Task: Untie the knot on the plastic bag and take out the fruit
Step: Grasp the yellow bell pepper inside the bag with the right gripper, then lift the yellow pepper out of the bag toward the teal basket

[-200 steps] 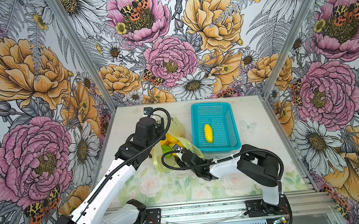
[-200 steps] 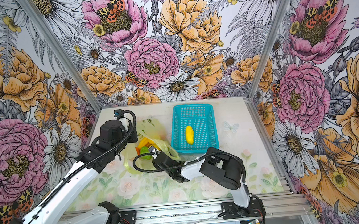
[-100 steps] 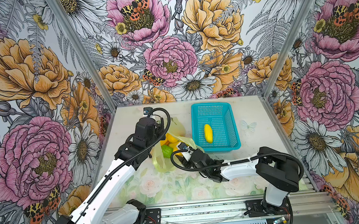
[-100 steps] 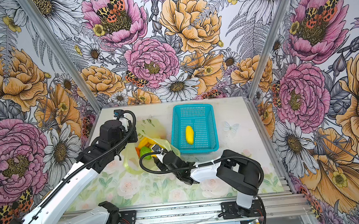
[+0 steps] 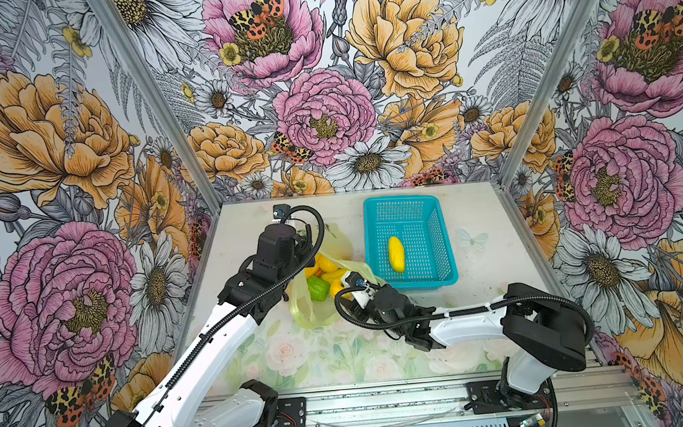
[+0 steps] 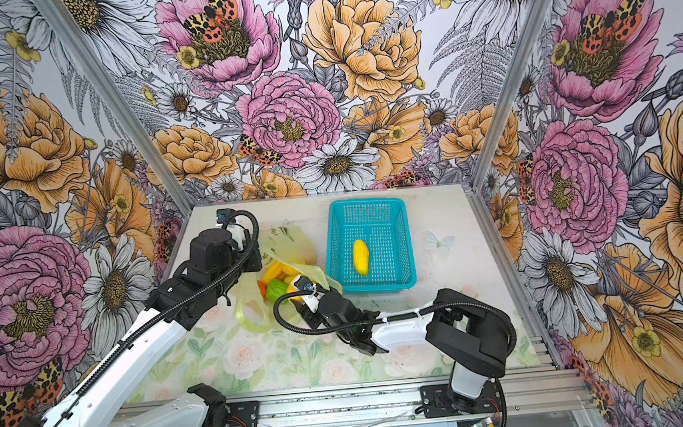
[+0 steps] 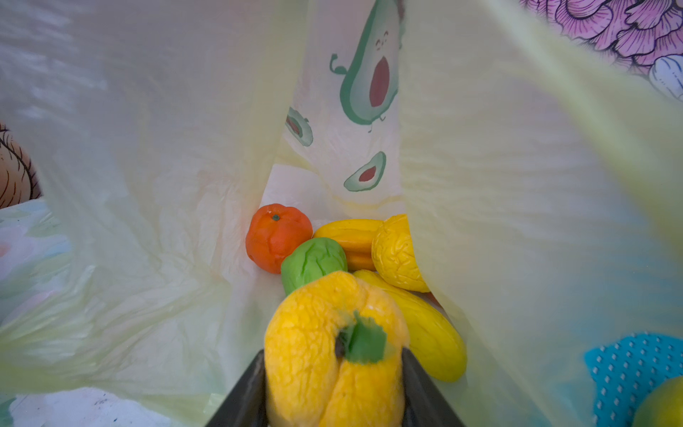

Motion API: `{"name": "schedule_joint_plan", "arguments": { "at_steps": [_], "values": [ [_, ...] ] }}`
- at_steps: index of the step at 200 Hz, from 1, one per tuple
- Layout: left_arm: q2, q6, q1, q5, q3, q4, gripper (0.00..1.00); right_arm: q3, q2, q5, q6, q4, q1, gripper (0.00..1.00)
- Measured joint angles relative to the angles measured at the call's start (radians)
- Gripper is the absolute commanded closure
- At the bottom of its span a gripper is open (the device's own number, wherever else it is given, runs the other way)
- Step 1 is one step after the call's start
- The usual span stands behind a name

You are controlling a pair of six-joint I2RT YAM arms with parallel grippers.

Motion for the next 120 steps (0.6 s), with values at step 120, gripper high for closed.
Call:
{"name": "schedule_joint_plan", "arguments": {
  "at_steps": [120],
  "values": [
    [0.000,0.000,0.000,0.000,0.000,0.000,1.00,-0.110,-0.522,-0.007,-0.072,-0.002,0.003,0.86]
  ]
}}
